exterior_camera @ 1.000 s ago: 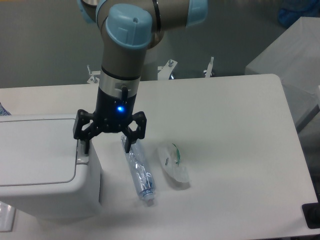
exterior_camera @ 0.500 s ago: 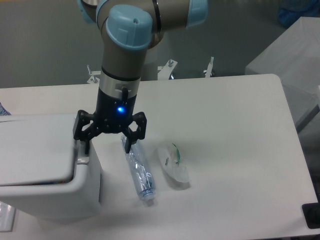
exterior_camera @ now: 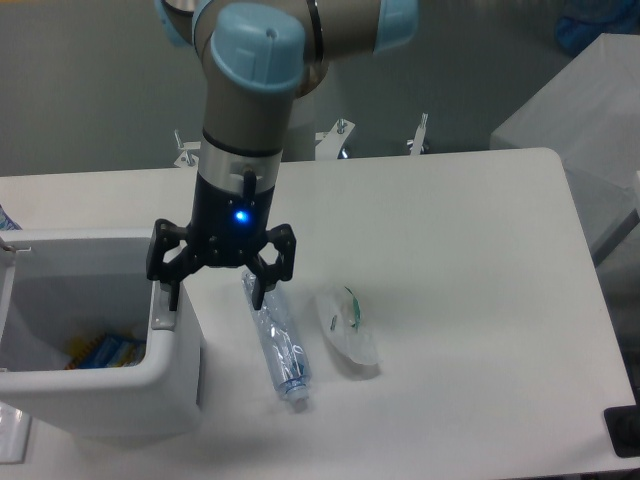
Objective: Open the trash can
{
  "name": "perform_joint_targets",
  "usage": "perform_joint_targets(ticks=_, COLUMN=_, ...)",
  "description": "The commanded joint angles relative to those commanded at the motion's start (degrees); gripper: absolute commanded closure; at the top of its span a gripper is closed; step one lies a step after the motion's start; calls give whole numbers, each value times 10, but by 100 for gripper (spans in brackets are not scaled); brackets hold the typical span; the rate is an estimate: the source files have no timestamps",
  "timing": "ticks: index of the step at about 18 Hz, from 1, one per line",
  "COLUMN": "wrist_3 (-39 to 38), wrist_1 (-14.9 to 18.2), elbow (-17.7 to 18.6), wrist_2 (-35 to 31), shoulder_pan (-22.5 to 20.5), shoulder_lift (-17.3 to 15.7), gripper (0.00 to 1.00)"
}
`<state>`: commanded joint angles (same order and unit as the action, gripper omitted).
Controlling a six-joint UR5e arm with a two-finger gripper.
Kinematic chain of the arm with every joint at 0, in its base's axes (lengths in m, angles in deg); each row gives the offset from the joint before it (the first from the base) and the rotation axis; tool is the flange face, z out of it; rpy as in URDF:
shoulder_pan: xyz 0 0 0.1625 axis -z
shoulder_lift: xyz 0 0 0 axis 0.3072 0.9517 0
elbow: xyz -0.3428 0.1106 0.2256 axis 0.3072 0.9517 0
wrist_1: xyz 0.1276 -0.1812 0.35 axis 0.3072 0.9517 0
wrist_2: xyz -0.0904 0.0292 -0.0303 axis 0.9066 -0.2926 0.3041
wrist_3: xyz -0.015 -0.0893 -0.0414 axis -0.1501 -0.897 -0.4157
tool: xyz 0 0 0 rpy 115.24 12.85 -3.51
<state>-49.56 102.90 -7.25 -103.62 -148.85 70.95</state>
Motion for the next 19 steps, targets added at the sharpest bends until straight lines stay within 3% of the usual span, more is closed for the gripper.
perform_joint_targets(ticks=5, wrist_3=35, wrist_1=3, elbow=-38, wrist_2=-52, shoulder_pan=-39, shoulder_lift=-1, gripper=0)
perform_joint_targets(ticks=9, wrist_3=156, wrist_1=13, elbow=-20, wrist_2=-162, shoulder_pan=-42, shoulder_lift=-4, gripper=0)
perform_joint_targets(ticks=14, wrist_3=236, wrist_1=45, elbow=-19, wrist_2=-168, shoulder_pan=-86, shoulder_lift=-5, gripper=0)
perform_joint_targets(ticks=19, wrist_3=257, wrist_1=48, elbow=-18, wrist_2=-168, shoulder_pan=-111, shoulder_lift=-5, gripper=0)
